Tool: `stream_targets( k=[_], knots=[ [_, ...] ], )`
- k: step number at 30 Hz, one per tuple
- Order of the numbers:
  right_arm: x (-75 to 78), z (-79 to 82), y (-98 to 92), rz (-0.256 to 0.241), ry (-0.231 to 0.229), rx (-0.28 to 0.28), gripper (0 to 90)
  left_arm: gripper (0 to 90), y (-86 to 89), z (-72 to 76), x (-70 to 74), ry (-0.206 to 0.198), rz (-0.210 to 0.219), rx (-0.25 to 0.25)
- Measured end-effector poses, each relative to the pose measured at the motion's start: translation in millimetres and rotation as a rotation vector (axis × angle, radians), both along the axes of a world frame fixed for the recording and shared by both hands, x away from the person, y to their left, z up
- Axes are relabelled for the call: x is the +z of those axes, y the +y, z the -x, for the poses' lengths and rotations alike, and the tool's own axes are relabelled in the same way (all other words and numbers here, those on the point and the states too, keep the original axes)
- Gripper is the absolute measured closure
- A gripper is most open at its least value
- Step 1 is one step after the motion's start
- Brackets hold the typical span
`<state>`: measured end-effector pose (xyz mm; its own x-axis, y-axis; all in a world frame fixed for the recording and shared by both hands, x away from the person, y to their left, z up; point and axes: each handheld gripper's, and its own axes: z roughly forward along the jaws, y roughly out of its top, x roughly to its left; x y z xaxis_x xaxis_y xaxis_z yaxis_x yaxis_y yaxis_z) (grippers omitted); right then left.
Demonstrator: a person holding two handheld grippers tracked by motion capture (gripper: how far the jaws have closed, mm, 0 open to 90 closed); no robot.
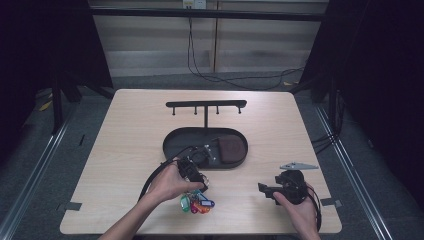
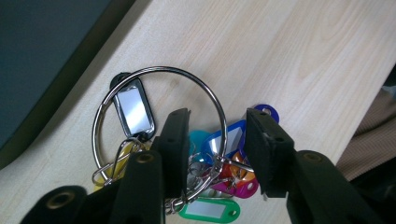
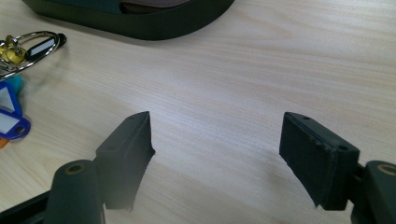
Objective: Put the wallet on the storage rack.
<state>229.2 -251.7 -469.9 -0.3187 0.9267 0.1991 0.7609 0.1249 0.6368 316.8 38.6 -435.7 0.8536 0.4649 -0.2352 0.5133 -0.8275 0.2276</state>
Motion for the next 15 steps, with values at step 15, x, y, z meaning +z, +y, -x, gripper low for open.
stream_targets(
  k=[15],
  knots=[
    [-1.5,-1.7,-1.8,0.001,0.006,-0.005,25.0,74.4,-14.4,-0.7,-21.0,0.044,-0.088,-0.047]
  ],
)
